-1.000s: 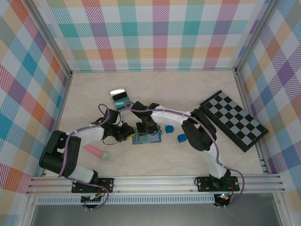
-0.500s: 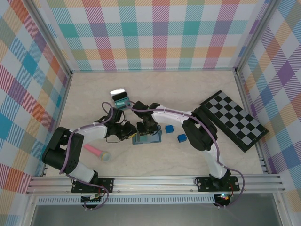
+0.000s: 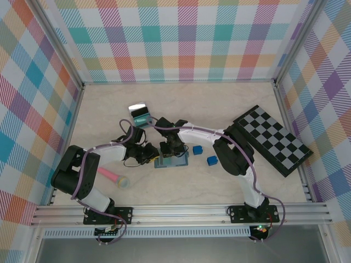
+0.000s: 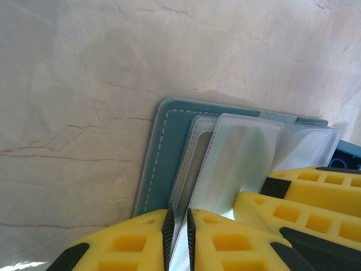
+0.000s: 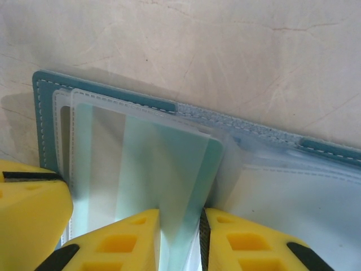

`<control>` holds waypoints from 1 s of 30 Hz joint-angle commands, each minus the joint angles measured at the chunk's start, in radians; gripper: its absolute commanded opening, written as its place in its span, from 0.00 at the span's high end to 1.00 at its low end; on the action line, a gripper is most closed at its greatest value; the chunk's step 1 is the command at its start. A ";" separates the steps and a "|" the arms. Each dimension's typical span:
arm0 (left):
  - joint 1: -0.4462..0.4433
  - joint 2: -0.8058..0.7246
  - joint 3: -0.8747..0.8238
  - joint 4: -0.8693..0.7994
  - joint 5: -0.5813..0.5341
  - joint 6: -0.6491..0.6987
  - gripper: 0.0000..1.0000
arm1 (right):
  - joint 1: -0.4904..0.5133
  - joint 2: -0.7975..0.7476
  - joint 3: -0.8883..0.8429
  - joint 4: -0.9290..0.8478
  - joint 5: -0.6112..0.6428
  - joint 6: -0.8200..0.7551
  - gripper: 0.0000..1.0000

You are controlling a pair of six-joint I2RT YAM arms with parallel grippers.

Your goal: Take the credit cards out of the card holder

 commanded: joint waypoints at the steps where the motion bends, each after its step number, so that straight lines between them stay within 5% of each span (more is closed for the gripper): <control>1: -0.015 0.037 0.002 0.002 0.011 0.008 0.82 | 0.001 0.037 -0.043 -0.001 -0.035 0.006 0.76; 23: -0.015 0.042 -0.007 0.109 0.139 0.005 0.82 | -0.015 0.011 -0.089 0.069 -0.127 0.019 0.76; 30: -0.015 0.006 -0.009 0.091 0.115 0.018 0.91 | -0.025 -0.016 -0.107 0.089 -0.138 0.030 0.76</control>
